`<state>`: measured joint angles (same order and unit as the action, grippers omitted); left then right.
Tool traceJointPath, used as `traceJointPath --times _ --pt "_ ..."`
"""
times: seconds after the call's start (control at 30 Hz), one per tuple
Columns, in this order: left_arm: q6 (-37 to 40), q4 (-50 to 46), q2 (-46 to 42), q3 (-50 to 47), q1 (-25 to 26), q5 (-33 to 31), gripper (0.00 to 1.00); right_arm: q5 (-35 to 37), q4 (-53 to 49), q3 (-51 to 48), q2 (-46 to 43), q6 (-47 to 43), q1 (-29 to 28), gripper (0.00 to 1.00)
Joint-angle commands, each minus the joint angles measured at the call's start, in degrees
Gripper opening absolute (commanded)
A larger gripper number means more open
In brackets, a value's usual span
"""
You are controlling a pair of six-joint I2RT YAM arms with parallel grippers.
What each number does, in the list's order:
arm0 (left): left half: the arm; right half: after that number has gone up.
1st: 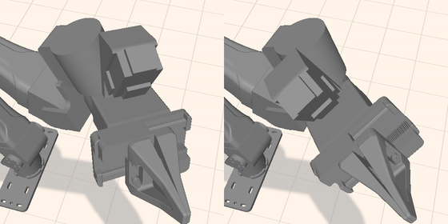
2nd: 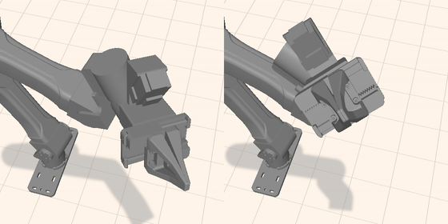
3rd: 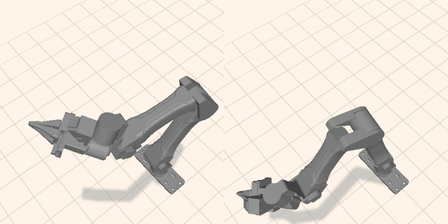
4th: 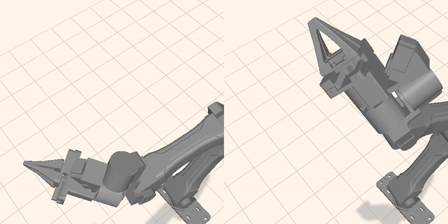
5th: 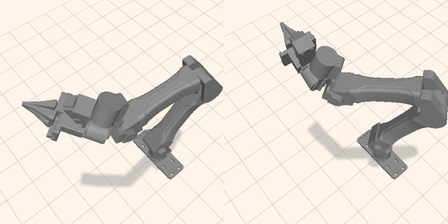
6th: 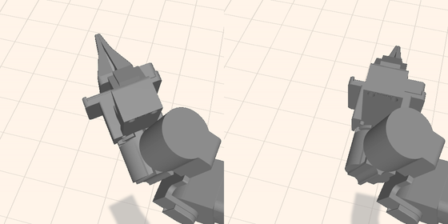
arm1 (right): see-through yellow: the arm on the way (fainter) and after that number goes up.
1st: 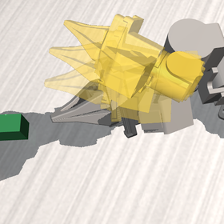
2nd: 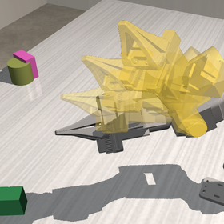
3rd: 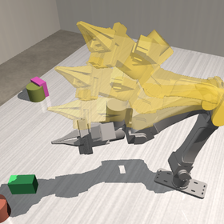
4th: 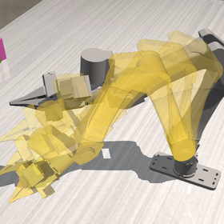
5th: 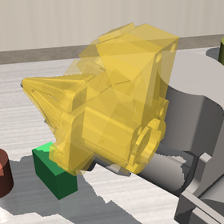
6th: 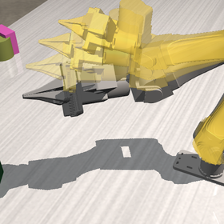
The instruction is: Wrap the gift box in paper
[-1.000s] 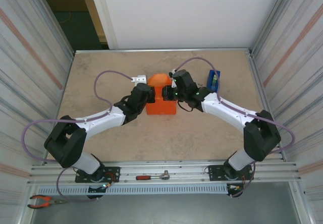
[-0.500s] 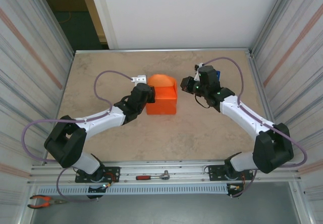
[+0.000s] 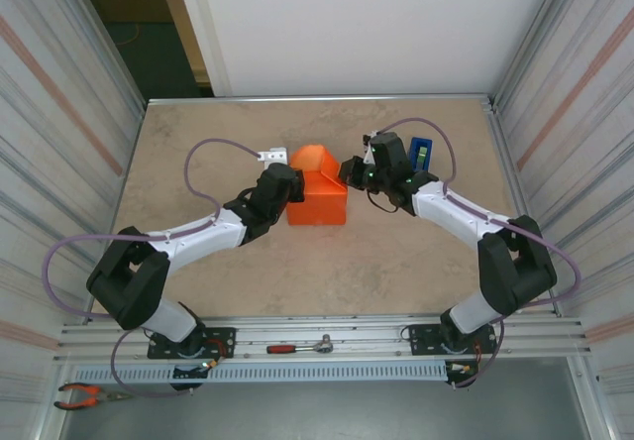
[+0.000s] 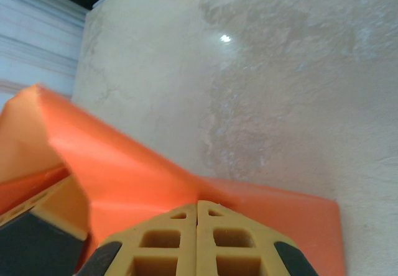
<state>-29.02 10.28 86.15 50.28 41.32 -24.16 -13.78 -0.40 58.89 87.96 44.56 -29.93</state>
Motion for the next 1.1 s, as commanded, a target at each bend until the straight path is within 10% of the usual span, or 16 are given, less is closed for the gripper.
traceJointPath --times 0.0,1.07 --pt "-0.31 -4.4 1.48 -0.19 0.43 0.17 0.32 -0.1 1.02 2.23 0.71 -0.67 -1.73 0.0" --pt "1.69 -9.78 -4.49 4.82 -0.1 4.91 0.36 15.89 -13.74 4.61 6.28 -12.55 -12.1 0.0"
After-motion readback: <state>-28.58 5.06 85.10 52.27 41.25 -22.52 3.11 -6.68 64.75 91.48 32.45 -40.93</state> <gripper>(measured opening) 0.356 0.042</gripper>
